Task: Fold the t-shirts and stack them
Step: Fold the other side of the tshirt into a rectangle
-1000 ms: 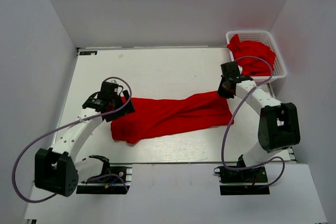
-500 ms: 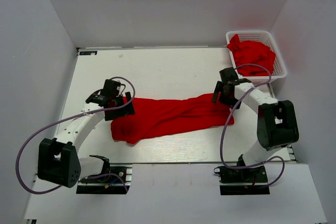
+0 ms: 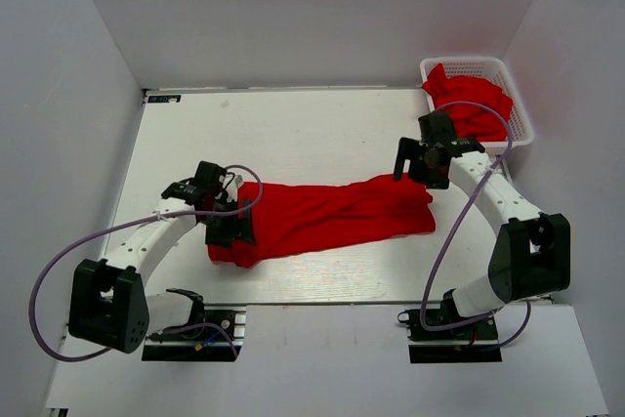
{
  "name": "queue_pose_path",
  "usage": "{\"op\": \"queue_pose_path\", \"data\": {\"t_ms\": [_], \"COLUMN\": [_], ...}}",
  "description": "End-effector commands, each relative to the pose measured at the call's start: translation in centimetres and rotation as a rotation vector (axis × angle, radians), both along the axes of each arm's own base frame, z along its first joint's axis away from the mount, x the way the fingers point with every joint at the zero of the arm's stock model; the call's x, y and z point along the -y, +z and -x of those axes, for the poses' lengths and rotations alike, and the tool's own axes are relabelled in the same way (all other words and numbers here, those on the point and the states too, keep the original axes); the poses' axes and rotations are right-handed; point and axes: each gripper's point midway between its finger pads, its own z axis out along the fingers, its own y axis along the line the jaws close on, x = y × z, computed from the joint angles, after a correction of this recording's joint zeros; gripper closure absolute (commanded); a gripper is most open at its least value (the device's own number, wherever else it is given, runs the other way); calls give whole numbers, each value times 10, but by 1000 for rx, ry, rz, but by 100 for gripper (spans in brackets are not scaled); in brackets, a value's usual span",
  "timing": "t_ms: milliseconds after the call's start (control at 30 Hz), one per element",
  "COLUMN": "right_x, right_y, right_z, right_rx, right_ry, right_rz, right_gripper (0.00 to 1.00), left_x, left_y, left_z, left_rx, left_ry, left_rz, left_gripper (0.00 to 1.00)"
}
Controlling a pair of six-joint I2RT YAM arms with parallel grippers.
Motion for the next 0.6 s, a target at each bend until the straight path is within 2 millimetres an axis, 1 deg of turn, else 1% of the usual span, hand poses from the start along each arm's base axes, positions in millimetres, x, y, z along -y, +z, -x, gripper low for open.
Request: {"op": "queue_pose_path", "data": {"t_ms": [0,33,100,200,267,367,400,467,500,533,567], "right_x": [-5,-4,-3,0,1,4,7,6,7,8,10], "right_y": [13,13,13,15,16,16,14,14,14,12,14], "right_z": [-4,-3,-4,-7,-6,-8,-7,-8,-9,-8,-10], "right_rx": [34,32,32,44,47,53,48,49,52,42,47], "right_ry": [43,48,41,35,30,21,14,18,17,13,7], "right_rz": [-19,-14,-7,5,11,25,29,33,37,45,48], "right_gripper": [10,10,10,10,10,10,10,10,10,10,10], "left_x": [10,9,1,0,-6,-7,-6,-2,0,2,3], "left_y": [6,2,-2,-9,-16,-17,-17,-15,-16,-16,-16], "left_z": [9,13,16,21,28,31,29,28,29,30,30], "left_rx": [-13,-39,-73,-118,-171,-190,-182,-176,-178,-177,-177], "left_ry": [-61,-67,-55,-53,-41,-41,-41,-53,-55,-75,-75], "left_rz": [57,40,-11,-35,-82,-87,-85,-70,-60,-53,-53], "left_gripper": [23,23,23,25,25,26,32,37,37,40,44]}}
